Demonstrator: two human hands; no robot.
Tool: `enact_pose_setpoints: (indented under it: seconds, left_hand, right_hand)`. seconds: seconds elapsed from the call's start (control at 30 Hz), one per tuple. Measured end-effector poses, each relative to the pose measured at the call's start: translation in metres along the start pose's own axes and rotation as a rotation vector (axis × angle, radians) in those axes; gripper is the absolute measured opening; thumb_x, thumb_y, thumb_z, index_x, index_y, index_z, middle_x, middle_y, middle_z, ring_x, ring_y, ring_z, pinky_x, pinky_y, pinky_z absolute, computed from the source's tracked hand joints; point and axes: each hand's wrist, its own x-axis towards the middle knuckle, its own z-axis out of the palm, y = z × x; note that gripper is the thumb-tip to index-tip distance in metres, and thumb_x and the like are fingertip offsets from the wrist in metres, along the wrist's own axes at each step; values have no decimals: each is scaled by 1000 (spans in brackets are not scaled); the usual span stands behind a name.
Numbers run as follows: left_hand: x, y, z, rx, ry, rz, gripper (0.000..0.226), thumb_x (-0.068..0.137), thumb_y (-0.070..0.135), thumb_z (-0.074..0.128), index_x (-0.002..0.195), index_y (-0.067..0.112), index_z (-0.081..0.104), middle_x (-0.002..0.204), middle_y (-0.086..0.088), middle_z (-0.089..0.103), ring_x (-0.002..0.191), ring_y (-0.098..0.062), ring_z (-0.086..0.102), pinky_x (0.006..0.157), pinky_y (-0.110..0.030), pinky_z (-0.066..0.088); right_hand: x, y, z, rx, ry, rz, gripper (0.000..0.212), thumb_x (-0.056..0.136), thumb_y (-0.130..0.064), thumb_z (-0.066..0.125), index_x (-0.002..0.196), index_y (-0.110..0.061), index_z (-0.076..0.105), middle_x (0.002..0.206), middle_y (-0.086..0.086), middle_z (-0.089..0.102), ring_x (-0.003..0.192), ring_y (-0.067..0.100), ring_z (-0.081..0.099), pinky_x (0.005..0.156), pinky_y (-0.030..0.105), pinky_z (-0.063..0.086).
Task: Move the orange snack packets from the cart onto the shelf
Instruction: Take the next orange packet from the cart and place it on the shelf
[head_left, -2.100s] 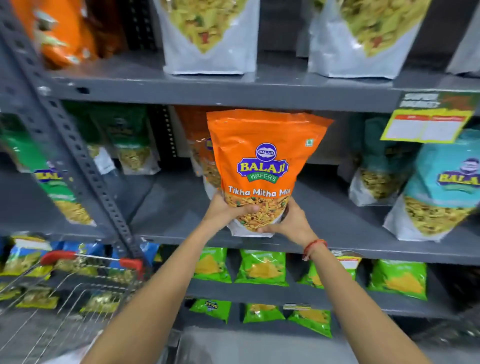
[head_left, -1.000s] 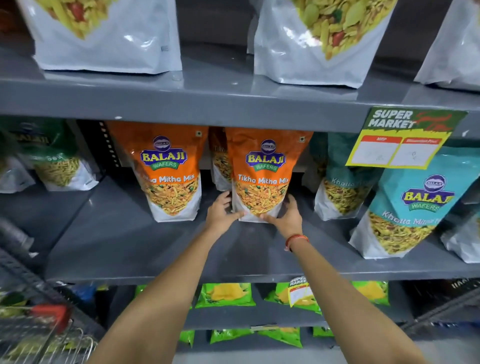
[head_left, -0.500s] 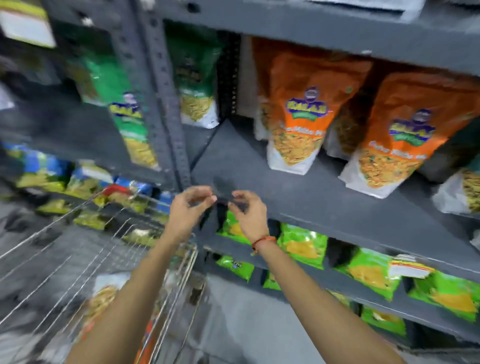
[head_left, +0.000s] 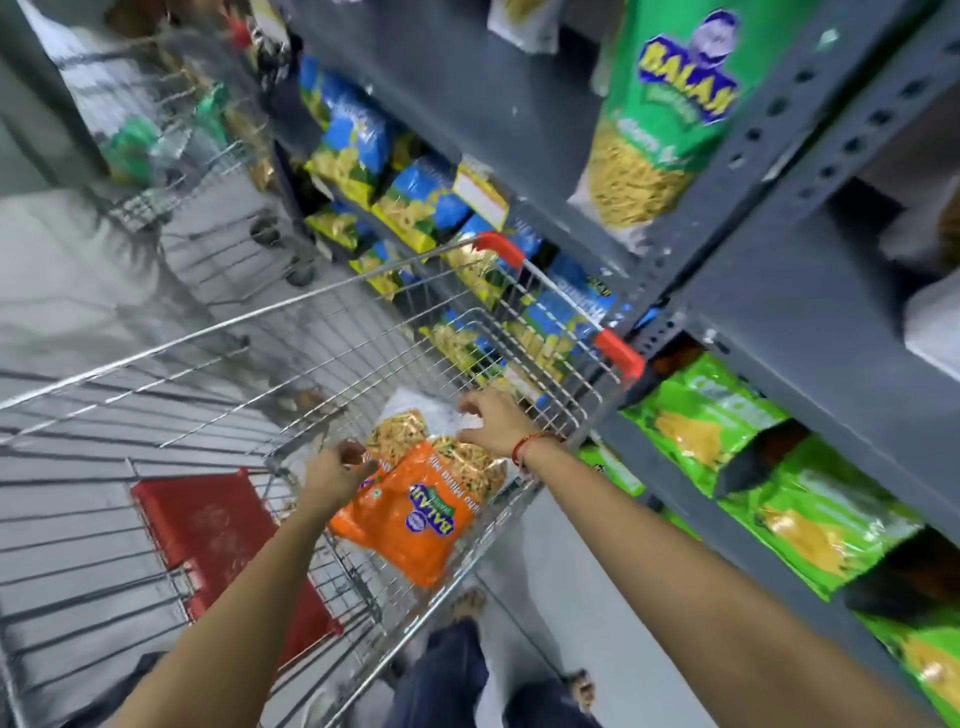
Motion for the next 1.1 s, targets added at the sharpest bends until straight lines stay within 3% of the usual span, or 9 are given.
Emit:
enact_pose_setpoints:
  seconds: [0.13,0.27,0.37,0.43,0.6,0.77,0.87,0.97,1.1]
  left_hand:
    - [12,-33,27,156,-117,-6,67,74,30,75,129,4,47,130,-20,56,117,-33,54,97,-39,44]
    - [37,-45,60,358,-111,98,85,68,45,76,136,10,37,135,-21,46,122,-36,47,98,-42,40]
    - [53,-54,75,311,-138,77,85,66,46,78,132,15,36,129,-17,55,105,-33,58,91,-44,48]
    - [63,-63,78,200,-184,8,79,67,39,79,129,13,37,124,-18,58,96,-33,62,86,-47,52]
    - [80,-78,76,237,-241,-25,68,67,36,80,122,9,50,123,-18,61,111,-34,56,95,-43,46]
    - [75,-77,70,281,-226,52,49,72,28,77,114,10,58,112,-16,64,95,-27,56,79,-34,42]
    - [65,-69,63,301,-244,107,46,74,23,75,114,7,59,113,-15,63,93,-22,51,77,-29,38]
    - [54,-52,46,279,-185,120,38,76,23,73,110,11,62,109,-11,64,100,-26,57,82,-33,44]
    - [40,-28,2,217,-58,188,27,76,23,73,99,13,65,92,-8,64,88,-26,62,70,-29,47]
  right_hand:
    - [37,10,24,-305,-231,-10,65,75,-27,75,130,-8,45,137,17,48,124,32,47,102,43,43]
    - [70,29,30,-499,-326,-1,77,73,-24,76,136,-10,34,142,17,41,122,35,48,94,45,45]
    - [91,50,35,-627,-453,12,75,74,-18,75,136,-8,33,142,18,39,124,35,45,99,45,43]
    - [107,60,42,-718,-533,-28,85,71,-16,78,140,-9,27,143,19,38,125,35,45,101,47,43]
    - [143,62,45,-765,-715,-55,112,54,-32,89,142,-13,23,147,13,37,130,34,40,107,43,38]
    - [143,63,48,-982,-757,-52,113,50,-48,86,138,-10,28,143,19,36,132,38,34,102,53,41]
    - [130,59,45,-1057,-767,-117,108,45,-56,85,133,-15,37,138,17,42,132,36,34,99,52,44]
    - [117,52,33,-1051,-689,-172,96,45,-57,83,124,-17,46,125,14,54,122,33,43,91,46,48]
    - [98,35,3,-923,-541,-193,90,44,-60,82,117,-19,52,115,12,61,113,32,50,82,40,50]
